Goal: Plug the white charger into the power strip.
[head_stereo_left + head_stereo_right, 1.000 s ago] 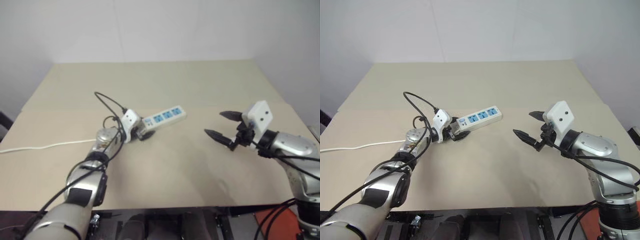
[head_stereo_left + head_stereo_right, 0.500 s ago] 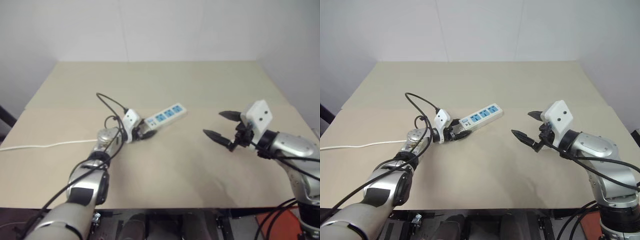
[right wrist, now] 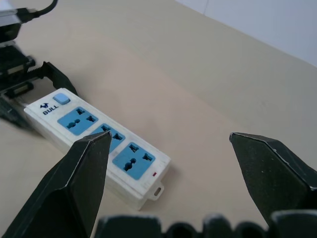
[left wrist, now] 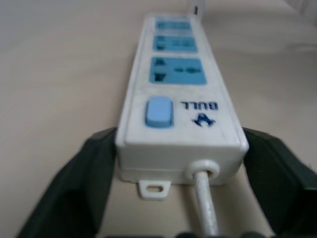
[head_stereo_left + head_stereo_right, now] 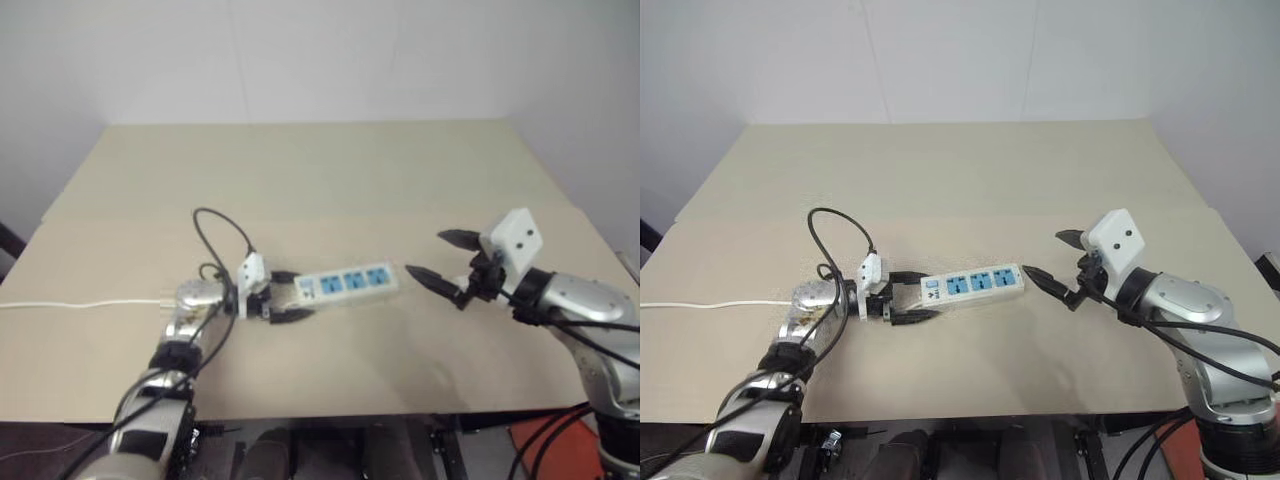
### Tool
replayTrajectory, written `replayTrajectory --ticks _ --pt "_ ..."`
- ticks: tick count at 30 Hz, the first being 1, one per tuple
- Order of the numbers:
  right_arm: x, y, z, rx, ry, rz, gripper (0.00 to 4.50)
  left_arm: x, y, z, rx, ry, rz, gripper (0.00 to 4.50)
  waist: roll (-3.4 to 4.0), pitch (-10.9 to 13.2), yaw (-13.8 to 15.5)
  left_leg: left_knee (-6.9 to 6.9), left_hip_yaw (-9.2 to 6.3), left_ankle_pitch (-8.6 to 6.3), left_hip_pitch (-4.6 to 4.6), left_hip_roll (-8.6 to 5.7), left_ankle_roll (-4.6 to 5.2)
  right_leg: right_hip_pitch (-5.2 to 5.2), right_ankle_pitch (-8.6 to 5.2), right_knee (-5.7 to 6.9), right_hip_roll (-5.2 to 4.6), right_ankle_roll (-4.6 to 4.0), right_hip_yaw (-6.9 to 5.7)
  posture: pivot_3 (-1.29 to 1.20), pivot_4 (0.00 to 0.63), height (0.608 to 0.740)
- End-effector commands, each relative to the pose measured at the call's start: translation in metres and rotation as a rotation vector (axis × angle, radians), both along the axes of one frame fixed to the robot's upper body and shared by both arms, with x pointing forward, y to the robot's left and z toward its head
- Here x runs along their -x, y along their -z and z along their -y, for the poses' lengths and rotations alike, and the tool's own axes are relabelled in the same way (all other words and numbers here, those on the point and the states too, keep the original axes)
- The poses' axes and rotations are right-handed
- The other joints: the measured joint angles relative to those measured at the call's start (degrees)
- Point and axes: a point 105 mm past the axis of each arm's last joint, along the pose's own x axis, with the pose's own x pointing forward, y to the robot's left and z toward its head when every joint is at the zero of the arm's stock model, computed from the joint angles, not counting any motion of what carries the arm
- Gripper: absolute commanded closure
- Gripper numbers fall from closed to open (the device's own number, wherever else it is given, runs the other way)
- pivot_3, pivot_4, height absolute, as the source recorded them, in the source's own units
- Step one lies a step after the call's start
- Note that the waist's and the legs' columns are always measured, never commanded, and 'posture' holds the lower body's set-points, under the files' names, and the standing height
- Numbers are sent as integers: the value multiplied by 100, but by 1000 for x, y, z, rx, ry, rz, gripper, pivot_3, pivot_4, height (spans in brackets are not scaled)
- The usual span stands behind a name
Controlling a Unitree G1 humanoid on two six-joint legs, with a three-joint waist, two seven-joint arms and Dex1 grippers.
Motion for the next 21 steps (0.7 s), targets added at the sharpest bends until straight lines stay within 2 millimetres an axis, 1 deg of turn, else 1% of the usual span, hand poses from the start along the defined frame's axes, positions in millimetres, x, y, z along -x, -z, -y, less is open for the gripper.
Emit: replayTrajectory --ticks 1,4,8,12,18,21 --pt "2 -12 -2 -1 -11 50 0 9 7 3 -14 12 -5 27 1 -1 -2 0 0 0 1 0 1 2 0 -1 0 0 0 0 150 740" --pt "4 -13 -1 2 -10 54 0 11 0 4 37 -7 2 27 2 -1 -5 0 1 -1 0 0 2 1 0 -3 -1 0 1 0 150 740" --pt "4 -14 0 5 -10 54 0 2 -13 7 110 -53 67 27 1 -1 25 0 1 -1 0 -1 2 1 0 -2 -1 0 0 0 150 740" --pt "4 -19 -3 9 -22 72 0 0 -6 11 86 -7 22 27 1 -1 25 0 1 -1 -2 -1 2 -2 0 -3 1 0 0 0 150 740" --pt "4 -25 -4 8 -19 92 0 -7 1 28 59 23 -8 27 0 -1 60 1 0 -1 0 -8 3 3 0 -3 0 1 -4 0 150 740" --pt "4 -27 -5 6 -23 100 0 -8 11 32 20 33 -30 27 0 -1 95 1 0 -1 0 -13 3 4 0 -4 -1 1 -4 0 150 740"
